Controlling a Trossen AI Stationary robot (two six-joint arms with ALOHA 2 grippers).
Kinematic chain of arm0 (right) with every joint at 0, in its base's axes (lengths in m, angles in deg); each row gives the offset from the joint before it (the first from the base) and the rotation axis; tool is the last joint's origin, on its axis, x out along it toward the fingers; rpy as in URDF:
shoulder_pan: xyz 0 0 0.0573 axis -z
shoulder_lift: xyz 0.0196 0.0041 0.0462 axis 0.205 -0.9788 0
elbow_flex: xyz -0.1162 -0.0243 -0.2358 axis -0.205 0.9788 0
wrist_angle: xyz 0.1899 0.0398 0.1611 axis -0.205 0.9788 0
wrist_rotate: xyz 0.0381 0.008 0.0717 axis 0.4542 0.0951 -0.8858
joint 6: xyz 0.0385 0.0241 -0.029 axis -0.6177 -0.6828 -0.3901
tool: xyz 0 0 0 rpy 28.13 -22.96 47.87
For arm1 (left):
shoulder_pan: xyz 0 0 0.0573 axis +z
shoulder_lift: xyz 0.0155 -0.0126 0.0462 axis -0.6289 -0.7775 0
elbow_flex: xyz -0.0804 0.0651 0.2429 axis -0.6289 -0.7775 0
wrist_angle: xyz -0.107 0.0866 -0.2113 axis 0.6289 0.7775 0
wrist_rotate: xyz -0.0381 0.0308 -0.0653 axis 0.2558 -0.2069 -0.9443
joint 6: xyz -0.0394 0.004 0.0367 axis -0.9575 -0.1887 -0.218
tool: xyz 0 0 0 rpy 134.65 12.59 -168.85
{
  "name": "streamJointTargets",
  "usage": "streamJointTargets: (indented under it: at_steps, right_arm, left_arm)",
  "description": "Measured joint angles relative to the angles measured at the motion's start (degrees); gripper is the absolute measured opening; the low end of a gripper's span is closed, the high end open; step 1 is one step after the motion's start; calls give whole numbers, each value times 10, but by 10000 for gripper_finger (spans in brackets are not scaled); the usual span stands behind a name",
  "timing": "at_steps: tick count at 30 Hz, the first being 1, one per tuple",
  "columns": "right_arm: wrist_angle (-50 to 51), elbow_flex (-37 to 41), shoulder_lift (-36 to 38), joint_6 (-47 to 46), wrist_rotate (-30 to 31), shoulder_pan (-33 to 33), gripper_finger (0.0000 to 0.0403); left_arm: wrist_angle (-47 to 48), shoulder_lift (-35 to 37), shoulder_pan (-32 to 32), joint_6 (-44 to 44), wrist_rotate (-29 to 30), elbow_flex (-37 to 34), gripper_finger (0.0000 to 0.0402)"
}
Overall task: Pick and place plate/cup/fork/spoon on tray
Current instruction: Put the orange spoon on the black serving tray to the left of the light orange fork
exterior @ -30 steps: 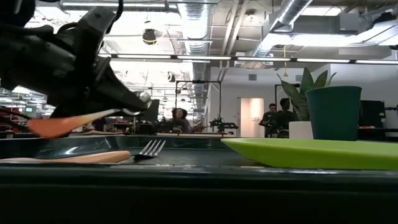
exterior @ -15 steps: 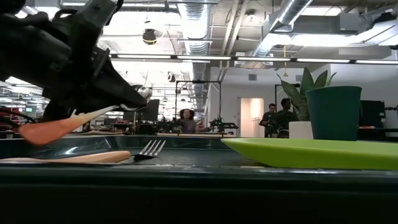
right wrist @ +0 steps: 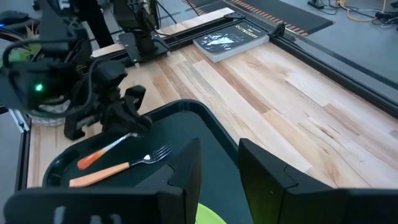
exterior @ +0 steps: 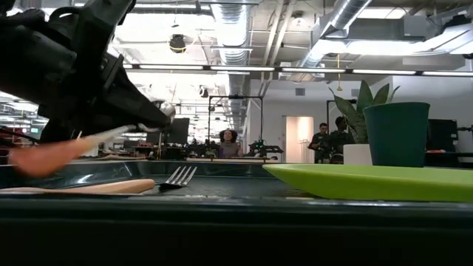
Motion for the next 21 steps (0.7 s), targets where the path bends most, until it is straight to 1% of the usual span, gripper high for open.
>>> streamJointTargets:
  at_steps: [3,5,9,21]
  right_arm:
    - [0,0,0,0,0,0,129]
    - [-1,0,0,0,0,0,129]
    - [-2,0,0,0,-1,0,129]
    - [-3,0,0,0,-3,0,129]
  left_arm:
    - [3,-37,-1,-11,-6,28,2]
    - [15,-48,-1,-15,3,41,2]
    - [57,-32,-1,-22,3,44,2]
    - [57,-27,6,-35,-15,45,2]
